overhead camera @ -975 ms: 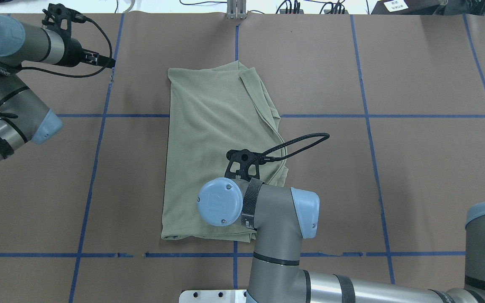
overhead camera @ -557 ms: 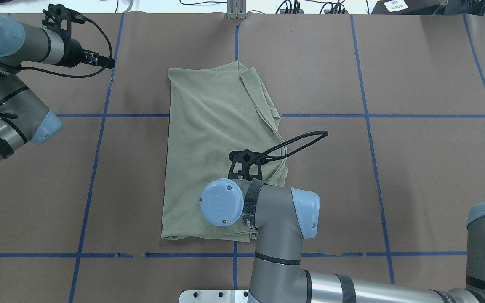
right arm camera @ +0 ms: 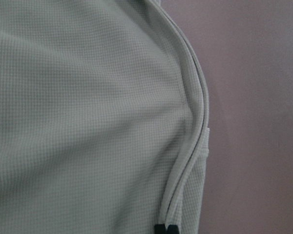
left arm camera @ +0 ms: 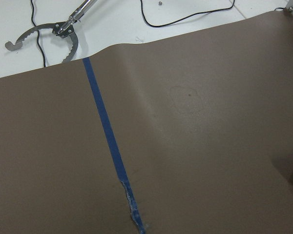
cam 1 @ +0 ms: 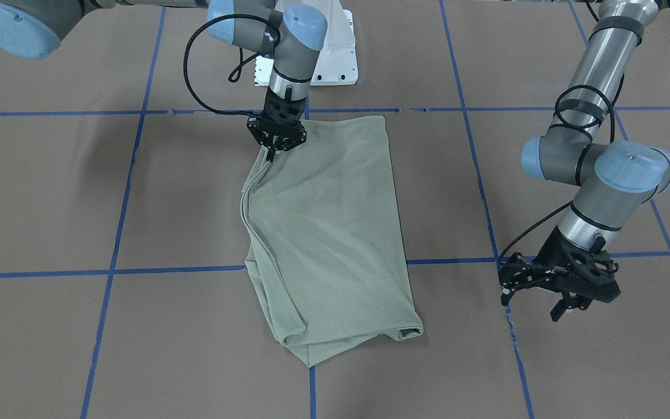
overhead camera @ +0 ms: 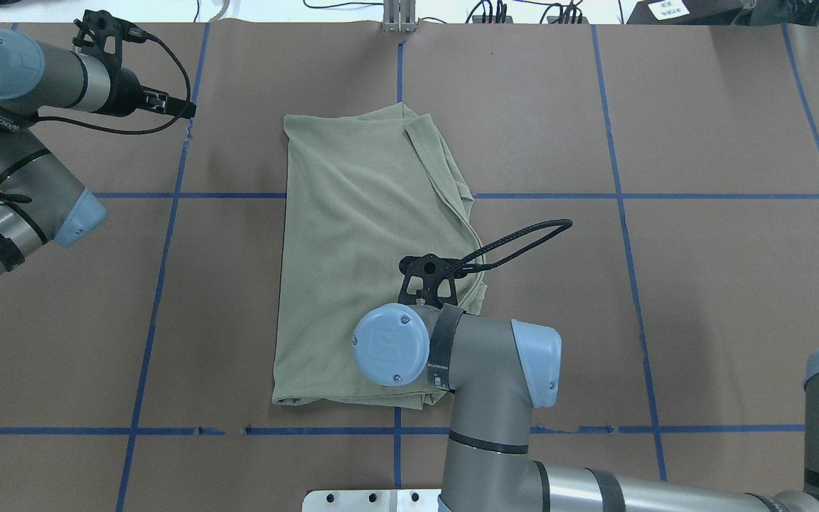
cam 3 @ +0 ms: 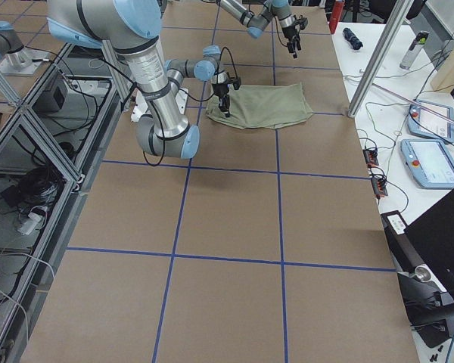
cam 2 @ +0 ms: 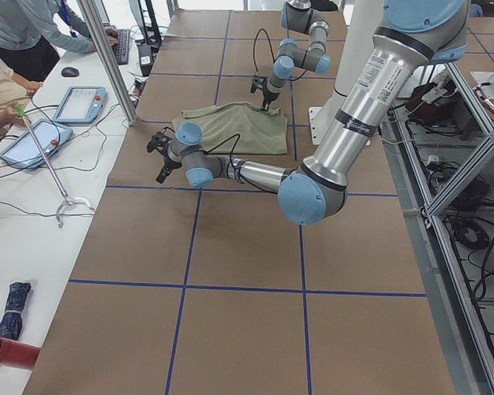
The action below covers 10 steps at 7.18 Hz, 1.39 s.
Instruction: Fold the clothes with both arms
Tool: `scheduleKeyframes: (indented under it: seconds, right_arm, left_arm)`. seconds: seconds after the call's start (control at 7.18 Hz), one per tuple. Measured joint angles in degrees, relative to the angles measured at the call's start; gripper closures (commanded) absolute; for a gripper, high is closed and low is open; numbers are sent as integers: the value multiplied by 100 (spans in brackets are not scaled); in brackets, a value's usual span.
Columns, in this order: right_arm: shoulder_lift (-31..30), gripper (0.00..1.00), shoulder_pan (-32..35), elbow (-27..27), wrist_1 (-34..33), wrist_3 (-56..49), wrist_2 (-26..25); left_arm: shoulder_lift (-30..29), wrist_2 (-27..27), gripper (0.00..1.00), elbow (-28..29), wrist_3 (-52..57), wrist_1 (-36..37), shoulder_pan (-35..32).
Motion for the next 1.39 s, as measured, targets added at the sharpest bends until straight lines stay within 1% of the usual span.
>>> scheduleKeyframes:
  seconds: [0.28, 0.42, 0.56, 0.7, 0.98, 1.25, 1.39]
  right_arm:
    - [-323, 100, -18, 357, -53, -130, -8]
    - [-424, 64, -21, 442, -60, -206, -15]
    - [-496, 31, -24, 489, -62, -326, -22]
    - [-541, 26, -23, 508, -58, -487, -36]
    - [-650, 0, -36, 553, 25, -634, -156]
    - [-846, 0, -115, 698, 358, -675, -309]
    - [-810, 0, -70, 692, 537, -846, -345]
  left_arm:
    - [0, 0, 0, -3, 0, -1, 7]
    - [1, 0, 0, -5, 0, -1, 8]
    - [2, 0, 0, -6, 0, -2, 8]
    - [2, 0, 0, -6, 0, -1, 8]
    - [2, 0, 0, -7, -2, -2, 8]
    - [2, 0, 0, -12, -8, -2, 8]
    - [2, 0, 0, -14, -8, -2, 8]
